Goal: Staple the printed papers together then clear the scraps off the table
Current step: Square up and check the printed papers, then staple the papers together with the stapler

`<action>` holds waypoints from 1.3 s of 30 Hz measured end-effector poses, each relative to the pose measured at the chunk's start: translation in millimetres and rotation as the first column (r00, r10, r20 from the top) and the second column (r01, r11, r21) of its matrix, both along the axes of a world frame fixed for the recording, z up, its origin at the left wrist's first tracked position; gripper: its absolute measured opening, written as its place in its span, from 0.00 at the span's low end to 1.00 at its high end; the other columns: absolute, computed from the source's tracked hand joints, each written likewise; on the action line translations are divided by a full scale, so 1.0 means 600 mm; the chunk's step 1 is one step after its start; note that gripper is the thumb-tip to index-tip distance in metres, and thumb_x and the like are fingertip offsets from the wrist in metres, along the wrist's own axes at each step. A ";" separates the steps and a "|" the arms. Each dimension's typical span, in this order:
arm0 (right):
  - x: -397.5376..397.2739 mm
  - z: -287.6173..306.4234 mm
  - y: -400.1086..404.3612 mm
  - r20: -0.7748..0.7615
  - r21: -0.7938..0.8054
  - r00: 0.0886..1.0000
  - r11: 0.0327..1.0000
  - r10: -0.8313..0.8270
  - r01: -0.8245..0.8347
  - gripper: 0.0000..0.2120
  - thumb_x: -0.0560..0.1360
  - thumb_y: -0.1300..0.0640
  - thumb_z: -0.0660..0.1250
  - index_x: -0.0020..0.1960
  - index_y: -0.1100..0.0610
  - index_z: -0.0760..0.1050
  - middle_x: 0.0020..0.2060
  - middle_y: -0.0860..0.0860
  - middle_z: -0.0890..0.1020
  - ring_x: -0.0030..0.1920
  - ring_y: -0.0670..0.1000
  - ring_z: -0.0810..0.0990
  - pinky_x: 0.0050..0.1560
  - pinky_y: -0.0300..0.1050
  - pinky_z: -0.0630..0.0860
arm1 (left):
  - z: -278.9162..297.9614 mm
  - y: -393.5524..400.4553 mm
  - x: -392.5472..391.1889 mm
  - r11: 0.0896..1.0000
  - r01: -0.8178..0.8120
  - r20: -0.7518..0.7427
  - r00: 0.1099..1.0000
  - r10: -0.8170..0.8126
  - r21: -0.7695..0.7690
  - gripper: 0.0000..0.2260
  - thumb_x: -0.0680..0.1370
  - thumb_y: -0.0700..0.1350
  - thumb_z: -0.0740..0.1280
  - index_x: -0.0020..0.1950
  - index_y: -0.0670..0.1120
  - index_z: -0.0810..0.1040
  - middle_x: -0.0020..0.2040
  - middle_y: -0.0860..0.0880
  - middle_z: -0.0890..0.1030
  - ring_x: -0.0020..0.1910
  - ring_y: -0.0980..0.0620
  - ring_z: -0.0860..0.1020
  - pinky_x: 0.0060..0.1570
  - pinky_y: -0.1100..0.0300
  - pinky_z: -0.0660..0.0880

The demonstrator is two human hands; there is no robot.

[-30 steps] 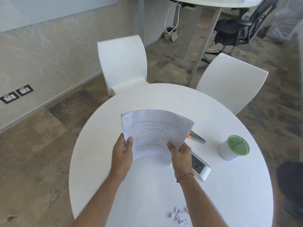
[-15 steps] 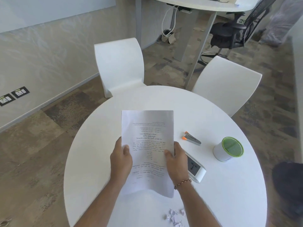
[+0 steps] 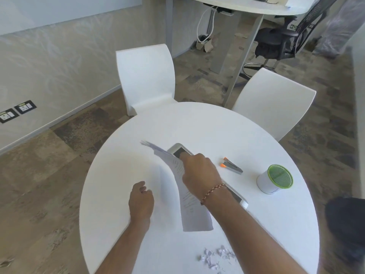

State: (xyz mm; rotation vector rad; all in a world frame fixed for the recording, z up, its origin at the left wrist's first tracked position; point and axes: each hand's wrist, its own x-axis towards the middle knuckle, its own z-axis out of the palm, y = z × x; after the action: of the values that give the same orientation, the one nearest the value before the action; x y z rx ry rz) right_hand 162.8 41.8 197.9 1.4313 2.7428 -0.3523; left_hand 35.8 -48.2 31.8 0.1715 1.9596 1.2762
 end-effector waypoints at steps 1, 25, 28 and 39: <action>-0.012 -0.008 -0.003 0.029 0.005 0.999 1.000 0.024 -0.024 0.11 0.73 0.69 0.58 0.53 0.59 0.70 0.31 0.51 0.64 0.37 0.59 0.72 0.36 0.46 0.66 | -0.001 -0.006 -0.001 1.000 0.004 -0.012 1.000 -0.004 -0.005 0.19 0.76 0.38 0.61 0.65 0.51 0.74 0.60 0.49 0.76 0.60 0.46 0.76 0.56 0.51 0.74; 0.159 -0.157 -0.050 -0.380 -0.921 0.341 0.319 -0.860 -0.222 0.15 0.73 0.70 0.70 0.59 0.69 0.78 0.56 0.69 0.81 0.55 0.72 0.80 0.56 0.71 0.76 | 0.109 0.070 -0.072 0.932 0.153 0.221 0.947 -0.234 0.329 0.15 0.74 0.51 0.73 0.48 0.39 0.79 0.46 0.45 0.78 0.46 0.48 0.75 0.52 0.52 0.71; 0.168 -0.174 -0.058 -0.371 -0.916 0.262 0.306 -0.891 -0.259 0.15 0.74 0.73 0.67 0.60 0.70 0.77 0.57 0.69 0.80 0.56 0.72 0.80 0.58 0.72 0.74 | 0.098 0.071 -0.065 0.922 0.238 0.223 0.923 -0.313 0.306 0.16 0.74 0.48 0.72 0.48 0.35 0.77 0.47 0.46 0.80 0.48 0.50 0.74 0.54 0.52 0.68; 0.206 -0.246 0.135 -0.492 -0.539 0.288 0.548 -0.821 0.640 0.09 0.77 0.62 0.65 0.55 0.58 0.79 0.47 0.56 0.82 0.44 0.56 0.81 0.45 0.50 0.79 | 0.150 0.059 -0.084 0.931 0.218 0.238 0.927 -0.291 0.293 0.09 0.78 0.38 0.66 0.53 0.36 0.83 0.53 0.37 0.85 0.53 0.37 0.83 0.61 0.41 0.75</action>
State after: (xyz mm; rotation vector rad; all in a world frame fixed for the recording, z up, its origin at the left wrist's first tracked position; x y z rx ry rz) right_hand 286.2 123.0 50.4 2.9062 1.9195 -1.5041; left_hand -14.8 -12.7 121.9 0.3495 1.4725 1.3015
